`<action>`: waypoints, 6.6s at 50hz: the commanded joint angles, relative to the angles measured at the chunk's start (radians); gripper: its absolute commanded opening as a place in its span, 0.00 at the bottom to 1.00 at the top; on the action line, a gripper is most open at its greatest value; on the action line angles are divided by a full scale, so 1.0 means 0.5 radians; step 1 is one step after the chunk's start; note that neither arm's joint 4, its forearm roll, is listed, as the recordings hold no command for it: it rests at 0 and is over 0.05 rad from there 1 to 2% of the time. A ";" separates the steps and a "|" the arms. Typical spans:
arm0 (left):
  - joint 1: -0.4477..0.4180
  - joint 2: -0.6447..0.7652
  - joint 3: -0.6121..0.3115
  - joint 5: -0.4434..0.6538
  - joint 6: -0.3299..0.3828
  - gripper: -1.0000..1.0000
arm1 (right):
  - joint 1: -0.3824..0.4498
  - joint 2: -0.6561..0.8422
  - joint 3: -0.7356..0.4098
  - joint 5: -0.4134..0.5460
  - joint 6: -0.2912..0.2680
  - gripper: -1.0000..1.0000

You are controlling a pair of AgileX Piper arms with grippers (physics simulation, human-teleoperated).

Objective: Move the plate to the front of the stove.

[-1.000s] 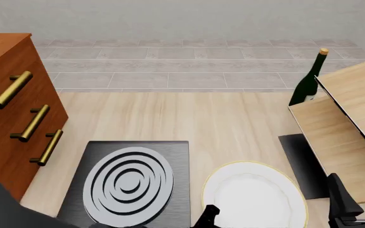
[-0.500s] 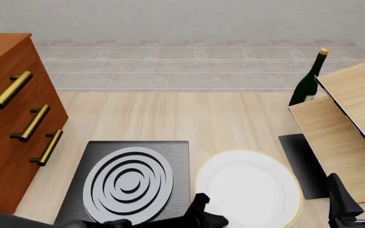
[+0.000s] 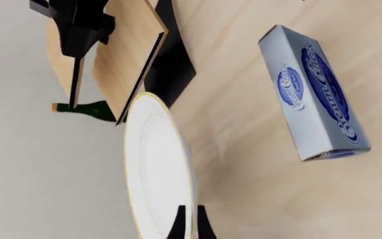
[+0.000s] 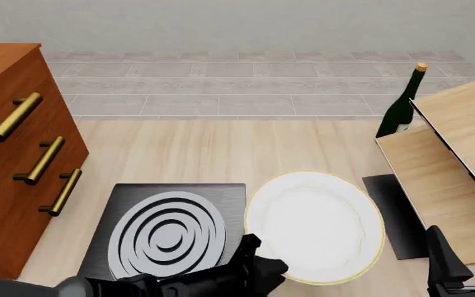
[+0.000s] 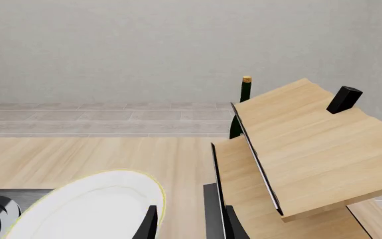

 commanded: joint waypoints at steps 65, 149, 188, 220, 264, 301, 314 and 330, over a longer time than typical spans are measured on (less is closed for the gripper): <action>0.838 0.089 -0.693 0.321 0.271 0.00 | 0.000 0.000 0.000 0.000 0.000 1.00; 1.491 0.377 -1.307 0.923 0.187 0.00 | 0.000 0.000 0.000 0.000 0.000 1.00; 1.521 0.676 -1.320 0.722 0.118 0.00 | 0.000 0.000 0.000 0.000 -0.001 1.00; 1.532 0.854 -1.266 0.593 0.089 0.00 | 0.000 0.000 0.000 0.000 0.000 1.00; 1.551 0.905 -1.176 0.536 0.101 1.00 | -0.001 0.000 0.000 0.000 -0.001 1.00; 1.523 0.287 -0.734 0.463 0.110 1.00 | -0.001 0.000 0.000 0.000 0.000 1.00; 1.483 -0.065 -0.425 0.333 0.056 1.00 | 0.000 0.000 0.000 0.000 0.000 1.00; 1.368 -0.778 0.024 -0.041 -0.445 1.00 | 0.000 -0.001 0.000 0.000 0.000 1.00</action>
